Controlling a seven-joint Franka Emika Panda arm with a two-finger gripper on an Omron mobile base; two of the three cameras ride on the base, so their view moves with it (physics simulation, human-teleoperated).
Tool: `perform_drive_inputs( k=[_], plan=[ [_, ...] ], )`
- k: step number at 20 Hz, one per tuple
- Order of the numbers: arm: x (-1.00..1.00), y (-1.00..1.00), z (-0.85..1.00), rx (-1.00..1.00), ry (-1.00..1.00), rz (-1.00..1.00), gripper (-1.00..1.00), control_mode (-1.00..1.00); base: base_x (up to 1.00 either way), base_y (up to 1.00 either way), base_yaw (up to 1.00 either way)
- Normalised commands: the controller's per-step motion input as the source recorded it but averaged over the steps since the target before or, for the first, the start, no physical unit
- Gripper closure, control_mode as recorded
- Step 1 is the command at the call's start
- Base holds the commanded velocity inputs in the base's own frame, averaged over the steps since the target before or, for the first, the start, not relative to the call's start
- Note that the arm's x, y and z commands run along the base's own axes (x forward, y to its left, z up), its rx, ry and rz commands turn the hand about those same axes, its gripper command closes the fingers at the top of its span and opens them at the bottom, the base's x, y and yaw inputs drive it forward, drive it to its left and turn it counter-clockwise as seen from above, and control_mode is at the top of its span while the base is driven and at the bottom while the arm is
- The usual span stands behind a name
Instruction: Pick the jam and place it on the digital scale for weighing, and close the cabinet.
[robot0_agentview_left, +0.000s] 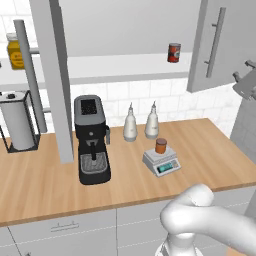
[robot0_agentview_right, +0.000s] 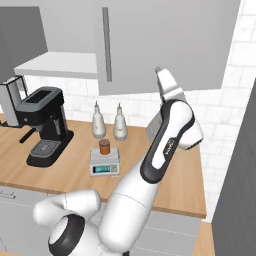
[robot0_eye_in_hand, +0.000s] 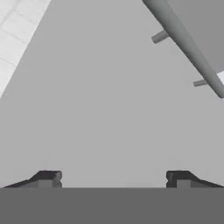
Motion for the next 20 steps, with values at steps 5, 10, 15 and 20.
perform_drive_inputs(
  k=[5, 10, 15, 20],
  plan=[
    [1.00, 0.47, 0.01, -0.01, 0.01, -0.15, -1.00, -1.00, 0.00, 0.00, 0.00],
    [1.00, 0.29, -0.11, 0.00, 0.00, -0.11, -1.00, -1.00, 0.00, 0.00, 0.00],
    [0.90, 0.24, -0.26, 0.00, -0.05, -0.08, -1.00, -1.00, 0.00, 0.00, 0.00],
    [-0.24, 0.10, 0.25, 0.00, -0.16, -0.01, -1.00, -1.00, 0.00, 0.00, 0.00]
  ],
)
